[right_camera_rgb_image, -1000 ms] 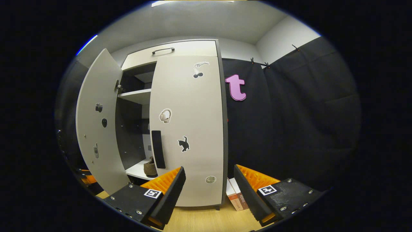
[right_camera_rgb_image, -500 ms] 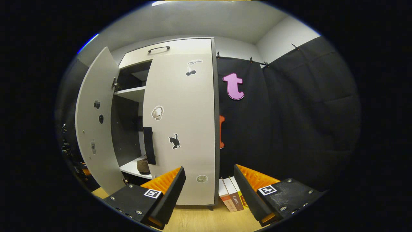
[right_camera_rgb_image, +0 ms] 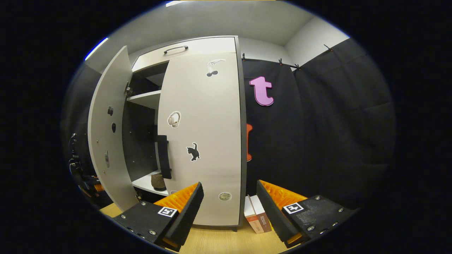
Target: Grab one shoe with the right hand and put it into the shoe cabinet, grab the other shoe with the left hand and put it into the shoe cabinet; then close the right door with the right hand and the left door with the left hand.
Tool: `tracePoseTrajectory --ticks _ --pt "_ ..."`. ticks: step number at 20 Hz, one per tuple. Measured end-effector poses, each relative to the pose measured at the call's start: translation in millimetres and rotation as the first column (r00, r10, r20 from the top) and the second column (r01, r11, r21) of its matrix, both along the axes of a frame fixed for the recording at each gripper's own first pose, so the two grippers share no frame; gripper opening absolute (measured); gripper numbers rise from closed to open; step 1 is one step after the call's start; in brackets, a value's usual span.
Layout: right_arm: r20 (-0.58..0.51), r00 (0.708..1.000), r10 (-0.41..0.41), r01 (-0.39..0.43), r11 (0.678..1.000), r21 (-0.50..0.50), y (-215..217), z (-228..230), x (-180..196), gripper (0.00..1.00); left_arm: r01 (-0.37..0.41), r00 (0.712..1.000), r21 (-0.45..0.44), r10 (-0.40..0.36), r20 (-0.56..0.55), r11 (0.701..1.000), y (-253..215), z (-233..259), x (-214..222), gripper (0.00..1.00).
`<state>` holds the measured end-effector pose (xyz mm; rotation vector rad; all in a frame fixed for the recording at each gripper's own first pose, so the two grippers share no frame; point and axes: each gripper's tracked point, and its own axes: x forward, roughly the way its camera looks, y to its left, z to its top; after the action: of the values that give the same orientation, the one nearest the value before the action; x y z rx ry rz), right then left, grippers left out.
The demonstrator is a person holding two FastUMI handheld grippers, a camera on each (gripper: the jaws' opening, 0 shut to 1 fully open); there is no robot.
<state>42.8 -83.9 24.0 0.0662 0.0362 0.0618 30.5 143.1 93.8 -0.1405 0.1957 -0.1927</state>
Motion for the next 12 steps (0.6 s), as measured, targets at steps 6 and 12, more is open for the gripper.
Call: tracePoseTrajectory --ticks 6,12 --pt "-0.005 1.0 -0.002 0.002 1.0 0.005 -10.6 -1.4 13.7 0.93 0.024 1.0 0.039 -0.024 -0.014 0.999 -40.5 -6.4 45.3 0.96" --pt "-0.011 1.0 -0.003 0.003 1.0 0.017 -22.0 -5.3 22.8 0.93 0.002 1.0 0.071 0.0 -0.028 0.998 -51.9 -10.6 53.4 0.96"
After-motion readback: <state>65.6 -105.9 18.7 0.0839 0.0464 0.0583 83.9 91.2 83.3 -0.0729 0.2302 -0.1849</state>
